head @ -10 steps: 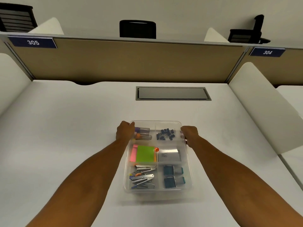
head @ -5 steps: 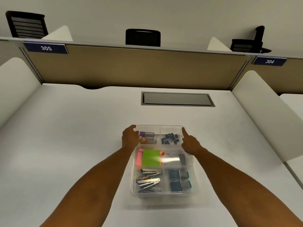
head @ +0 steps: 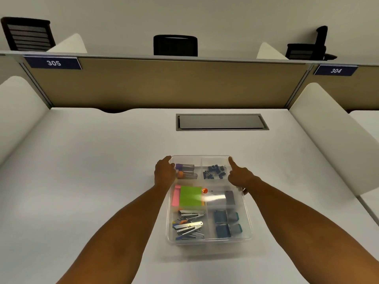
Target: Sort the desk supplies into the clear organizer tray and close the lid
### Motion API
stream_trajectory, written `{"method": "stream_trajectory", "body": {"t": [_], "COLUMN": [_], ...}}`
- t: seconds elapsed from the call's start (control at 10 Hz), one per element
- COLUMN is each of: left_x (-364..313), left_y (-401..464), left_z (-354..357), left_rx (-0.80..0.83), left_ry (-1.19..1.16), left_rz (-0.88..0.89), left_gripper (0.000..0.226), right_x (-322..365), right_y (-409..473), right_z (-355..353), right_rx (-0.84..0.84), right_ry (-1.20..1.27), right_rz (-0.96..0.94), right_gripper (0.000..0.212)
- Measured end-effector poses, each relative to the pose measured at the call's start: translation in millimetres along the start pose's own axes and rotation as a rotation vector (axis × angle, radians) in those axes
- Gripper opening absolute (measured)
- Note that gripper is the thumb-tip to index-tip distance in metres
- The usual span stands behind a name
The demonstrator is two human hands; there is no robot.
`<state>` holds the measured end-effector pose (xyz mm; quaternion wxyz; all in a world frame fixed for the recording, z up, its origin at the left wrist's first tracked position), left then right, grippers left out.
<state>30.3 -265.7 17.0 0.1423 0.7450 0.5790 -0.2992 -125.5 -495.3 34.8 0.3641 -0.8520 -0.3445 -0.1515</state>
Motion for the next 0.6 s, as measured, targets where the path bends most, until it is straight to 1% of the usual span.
{"method": "stream_trajectory", "body": {"t": [0.1,0.2,0.3,0.4,0.5,0.6], "left_x": [1,3,3,-2,-5,-16], "left_y": [0,1,0,-5,-15,-35], "left_z": [-4,-10,-14,-22,-25,-29], "left_rx": [0.042,0.089,0.108,0.168,0.196,0.300], "left_ry": [-0.001,0.047,0.097,0.102,0.126,0.010], "left_rz": [-0.013,-0.013,0.019,0.046,0.071,0.142], "left_gripper": [0.040,0.042,0.045,0.052,0.059,0.068], "right_x": [4,9,14,23,29,34], "right_y": [0,-1,-3,-9,-18,-33], "right_z": [5,10,10,5,5,10], "right_rx": [-0.064,-0.096,-0.088,-0.100,-0.108,-0.081], "right_ry": [-0.009,-0.015,-0.039,-0.075,-0.100,-0.106], "right_rz": [-0.003,-0.044,-0.049,-0.049,-0.083,-0.169], "right_gripper": [0.081,0.079,0.080,0.080,0.076,0.072]}}
Point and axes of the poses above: each hand's wrist, its own y-axis towards the middle knuckle, its own z-axis out of the palm, x = y × z, the point moved 2 cm from there along y, towards the middle knuckle, and after that the axes turned 13 degrees about y, right-handed, at the moved point
